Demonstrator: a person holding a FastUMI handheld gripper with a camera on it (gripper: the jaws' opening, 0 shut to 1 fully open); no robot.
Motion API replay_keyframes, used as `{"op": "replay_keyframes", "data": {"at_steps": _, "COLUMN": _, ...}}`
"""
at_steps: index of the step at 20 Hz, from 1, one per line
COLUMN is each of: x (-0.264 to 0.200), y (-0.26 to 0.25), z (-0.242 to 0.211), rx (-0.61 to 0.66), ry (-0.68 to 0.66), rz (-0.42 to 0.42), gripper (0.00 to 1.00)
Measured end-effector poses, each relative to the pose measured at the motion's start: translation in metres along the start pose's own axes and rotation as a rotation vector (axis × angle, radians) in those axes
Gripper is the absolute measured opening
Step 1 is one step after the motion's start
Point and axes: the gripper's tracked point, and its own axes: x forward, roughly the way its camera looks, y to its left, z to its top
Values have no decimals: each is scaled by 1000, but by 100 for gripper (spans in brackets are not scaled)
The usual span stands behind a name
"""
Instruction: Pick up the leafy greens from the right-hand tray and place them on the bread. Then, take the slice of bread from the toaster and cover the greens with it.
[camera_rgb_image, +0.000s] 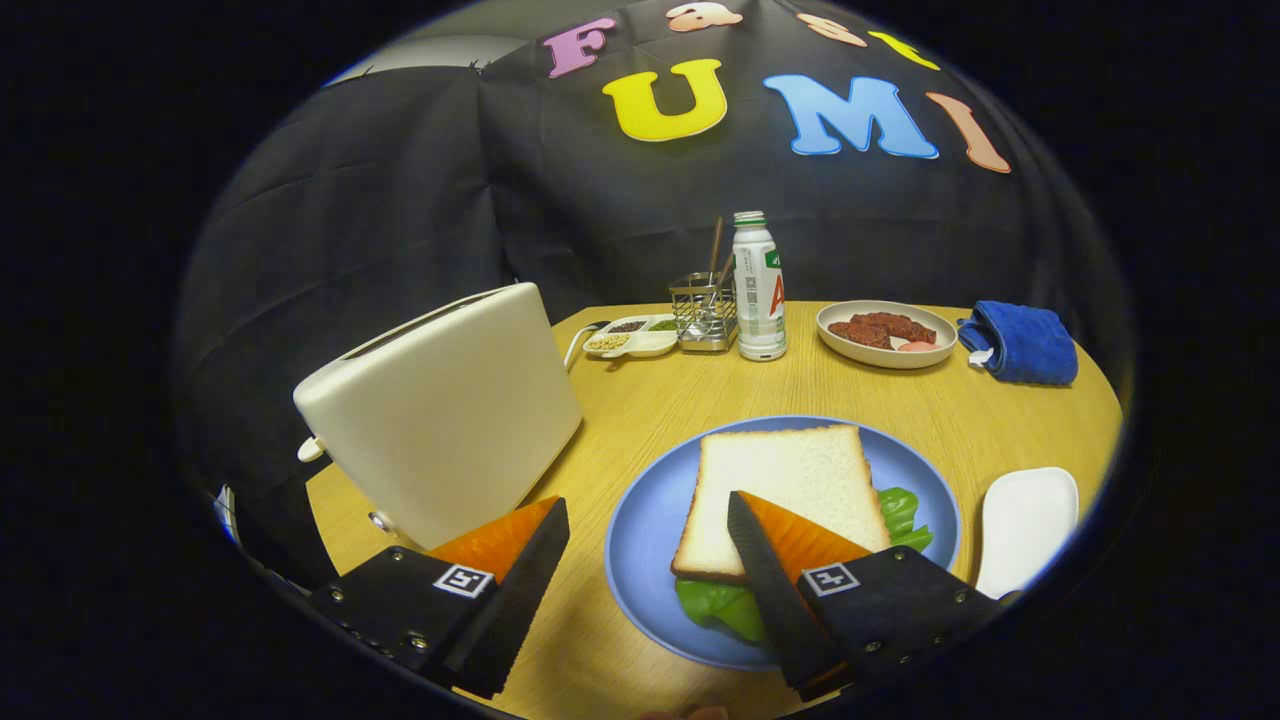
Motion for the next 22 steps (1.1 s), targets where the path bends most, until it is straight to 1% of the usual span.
{"op": "replay_keyframes", "data": {"at_steps": 1, "x": 0, "y": 3, "z": 2, "rx": -8, "ry": -5, "rz": 7, "gripper": 97}}
{"op": "replay_keyframes", "data": {"at_steps": 3, "x": -5, "y": 3, "z": 10, "rx": -3, "ry": -23, "rz": 13, "gripper": 100}}
{"op": "replay_keyframes", "data": {"at_steps": 6, "x": -26, "y": -21, "z": 44, "rx": 9, "ry": -101, "rz": -27, "gripper": 100}}
{"op": "replay_keyframes", "data": {"at_steps": 8, "x": -46, "y": -53, "z": 71, "rx": 14, "ry": -163, "rz": -90, "gripper": 100}}
{"op": "replay_keyframes", "data": {"at_steps": 12, "x": -97, "y": -142, "z": 121, "rx": 11, "ry": -301, "rz": -287, "gripper": 99}}
{"op": "replay_keyframes", "data": {"at_steps": 14, "x": -120, "y": -176, "z": 135, "rx": 21, "ry": -344, "rz": -358, "gripper": 99}}
{"op": "replay_keyframes", "data": {"at_steps": 18, "x": -153, "y": -213, "z": 148, "rx": 42, "ry": -401, "rz": -408, "gripper": 99}}
{"op": "replay_keyframes", "data": {"at_steps": 22, "x": -158, "y": -220, "z": 146, "rx": 51, "ry": -409, "rz": -403, "gripper": 99}}
